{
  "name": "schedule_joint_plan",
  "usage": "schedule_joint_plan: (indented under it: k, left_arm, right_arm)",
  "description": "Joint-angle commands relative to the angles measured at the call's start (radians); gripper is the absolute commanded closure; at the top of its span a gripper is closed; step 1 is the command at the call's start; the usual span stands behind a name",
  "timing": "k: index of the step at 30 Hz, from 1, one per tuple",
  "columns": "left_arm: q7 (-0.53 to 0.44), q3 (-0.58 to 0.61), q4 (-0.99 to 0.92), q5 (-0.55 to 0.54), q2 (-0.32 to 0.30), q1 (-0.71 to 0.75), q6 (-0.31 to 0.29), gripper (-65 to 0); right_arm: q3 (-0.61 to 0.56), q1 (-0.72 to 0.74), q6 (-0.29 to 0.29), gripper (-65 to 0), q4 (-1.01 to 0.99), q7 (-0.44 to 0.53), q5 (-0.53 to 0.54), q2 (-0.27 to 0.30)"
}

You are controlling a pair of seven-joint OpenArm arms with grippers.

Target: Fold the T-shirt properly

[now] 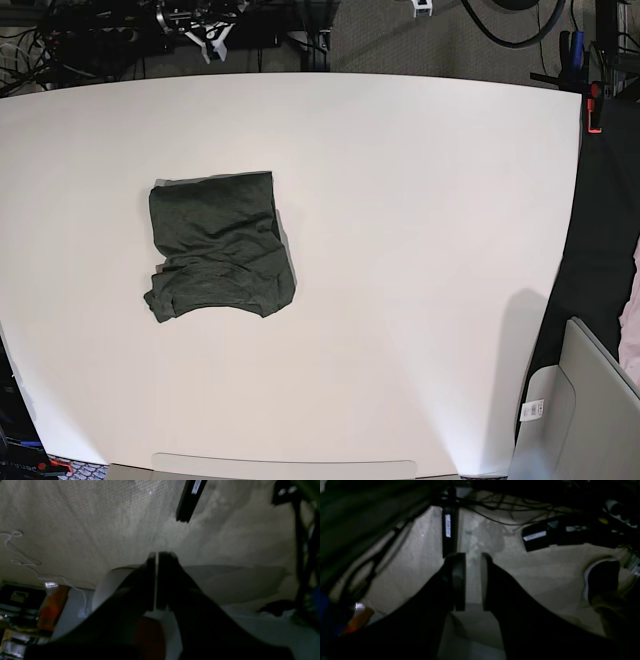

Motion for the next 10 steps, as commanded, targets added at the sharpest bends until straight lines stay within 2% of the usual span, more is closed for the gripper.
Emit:
schedule_joint_plan:
  k: [1, 5, 10]
  left_arm:
    - [-0.018, 0.020, -0.021, 0.003, 0.008, 0.007, 0.001, 0.0]
    - [-0.080, 0.076, -0.072, 0.003, 0.042, -0.013, 0.001, 0.0]
    - [-0.089, 0.086, -0.074, 0.003, 0.061, -0.054, 0.001, 0.0]
  right_arm:
    - [-0.022, -0.007, 0.001, -8.5, 0.003, 0.002, 0.000, -0.007]
    - [-0.077, -0.010, -0.056, -8.5, 0.003, 0.002, 0.000, -0.027]
    - [-0.081, -0.007, -0.067, -8.6, 0.003, 0.019, 0.005, -0.045]
